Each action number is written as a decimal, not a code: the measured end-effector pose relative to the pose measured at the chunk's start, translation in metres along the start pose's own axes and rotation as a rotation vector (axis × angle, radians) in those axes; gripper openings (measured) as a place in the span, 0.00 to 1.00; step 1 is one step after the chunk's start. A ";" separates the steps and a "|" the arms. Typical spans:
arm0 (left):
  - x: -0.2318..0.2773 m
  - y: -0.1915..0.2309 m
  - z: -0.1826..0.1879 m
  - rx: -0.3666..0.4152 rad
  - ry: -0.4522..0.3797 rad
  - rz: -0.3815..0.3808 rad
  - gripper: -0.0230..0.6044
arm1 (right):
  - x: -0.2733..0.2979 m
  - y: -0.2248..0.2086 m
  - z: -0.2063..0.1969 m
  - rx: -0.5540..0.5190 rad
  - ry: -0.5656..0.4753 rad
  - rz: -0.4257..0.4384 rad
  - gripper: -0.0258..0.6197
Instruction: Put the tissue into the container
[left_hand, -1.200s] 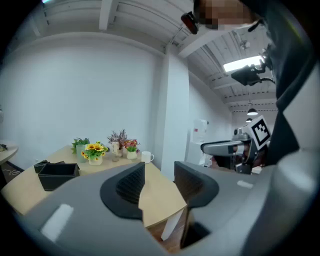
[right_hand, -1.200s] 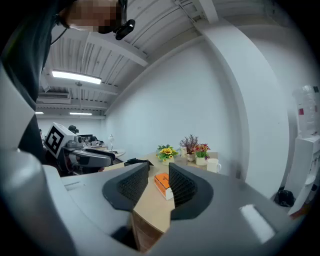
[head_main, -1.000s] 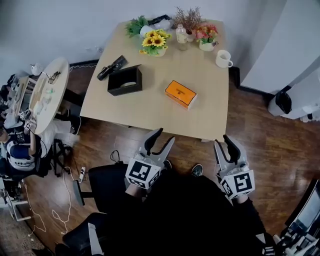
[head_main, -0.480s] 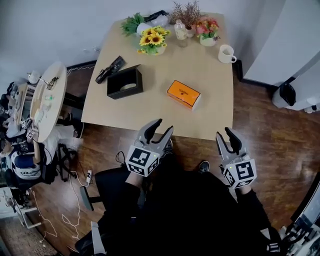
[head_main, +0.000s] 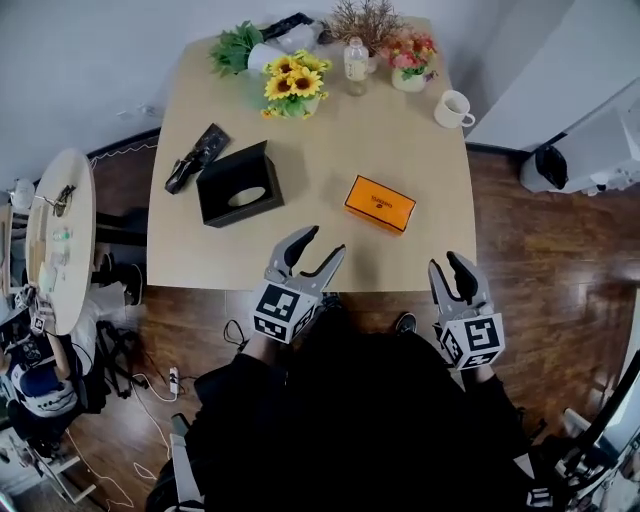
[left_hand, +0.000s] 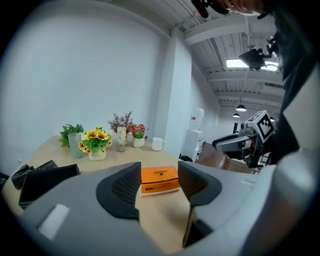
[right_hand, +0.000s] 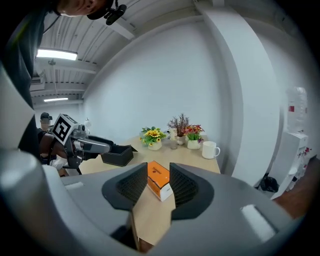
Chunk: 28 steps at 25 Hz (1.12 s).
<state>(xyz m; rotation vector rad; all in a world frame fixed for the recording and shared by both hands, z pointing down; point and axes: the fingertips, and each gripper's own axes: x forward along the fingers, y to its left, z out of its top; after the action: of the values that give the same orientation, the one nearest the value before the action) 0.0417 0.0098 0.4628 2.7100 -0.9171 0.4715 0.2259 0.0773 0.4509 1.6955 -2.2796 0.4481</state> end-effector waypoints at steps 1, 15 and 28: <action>0.002 0.006 -0.002 0.000 0.010 -0.021 0.38 | 0.006 0.004 -0.001 0.007 0.009 -0.013 0.26; 0.071 0.044 -0.041 0.183 0.210 -0.278 0.42 | 0.079 0.024 -0.048 0.046 0.173 -0.107 0.30; 0.139 0.024 -0.080 0.950 0.510 -0.483 0.61 | 0.130 -0.006 -0.096 -0.202 0.333 -0.012 0.50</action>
<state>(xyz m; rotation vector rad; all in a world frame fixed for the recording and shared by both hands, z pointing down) 0.1131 -0.0583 0.5912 3.1088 0.1886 1.7052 0.1978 -0.0006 0.5898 1.4176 -2.0006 0.4427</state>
